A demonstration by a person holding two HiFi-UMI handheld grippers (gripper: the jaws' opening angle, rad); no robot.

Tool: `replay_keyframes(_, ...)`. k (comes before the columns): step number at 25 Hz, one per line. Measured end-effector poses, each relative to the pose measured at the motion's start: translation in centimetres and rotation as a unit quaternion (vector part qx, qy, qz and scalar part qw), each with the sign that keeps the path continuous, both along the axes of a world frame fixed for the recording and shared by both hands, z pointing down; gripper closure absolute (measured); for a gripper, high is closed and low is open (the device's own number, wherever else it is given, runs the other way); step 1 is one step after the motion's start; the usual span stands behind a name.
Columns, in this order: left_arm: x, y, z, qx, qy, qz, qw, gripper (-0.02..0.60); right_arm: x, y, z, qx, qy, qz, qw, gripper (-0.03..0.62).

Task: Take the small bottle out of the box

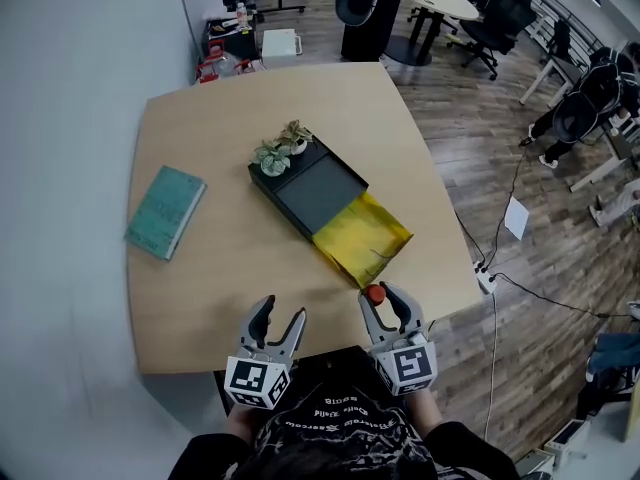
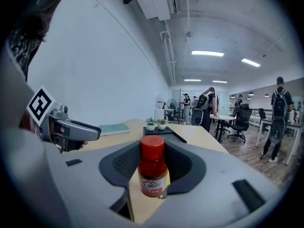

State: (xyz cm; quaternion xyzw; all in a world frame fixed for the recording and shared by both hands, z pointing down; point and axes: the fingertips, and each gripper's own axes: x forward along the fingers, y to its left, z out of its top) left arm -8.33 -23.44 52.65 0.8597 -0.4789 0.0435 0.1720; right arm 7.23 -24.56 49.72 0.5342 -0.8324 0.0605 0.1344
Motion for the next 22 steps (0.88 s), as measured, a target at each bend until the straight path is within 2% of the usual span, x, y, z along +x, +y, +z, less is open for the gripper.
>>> replay_keyframes(13, 0.6, 1.9, -0.5, 0.015, 0.004, 0.019, 0.9997, 0.329, -0.5, 1.9, -0.3, 0.01, -0.001, 0.006, 1.0, 0.437)
replay_keyframes(14, 0.7, 1.9, -0.7, 0.021, 0.001, 0.018, 0.9996, 0.347, -0.5, 2.0, -0.5, 0.012, -0.001, 0.006, 1.0, 0.437)
replay_keyframes(16, 0.7, 1.9, -1.2, 0.032, -0.01, 0.011, 0.9994, 0.449, -0.4, 2.1, -0.8, 0.015, -0.004, 0.008, 1.0, 0.437)
replay_keyframes(18, 0.8, 2.0, -1.5, 0.039, -0.019, 0.006, 0.999, 0.513, -0.3, 2.1, -0.9, 0.017, -0.008, 0.009, 1.0, 0.437)
replay_keyframes(22, 1.2, 2.2, -1.4, 0.041, -0.025, 0.012, 0.9988, 0.577, -0.2, 2.3, -1.1, 0.019, -0.014, 0.012, 1.0, 0.437)
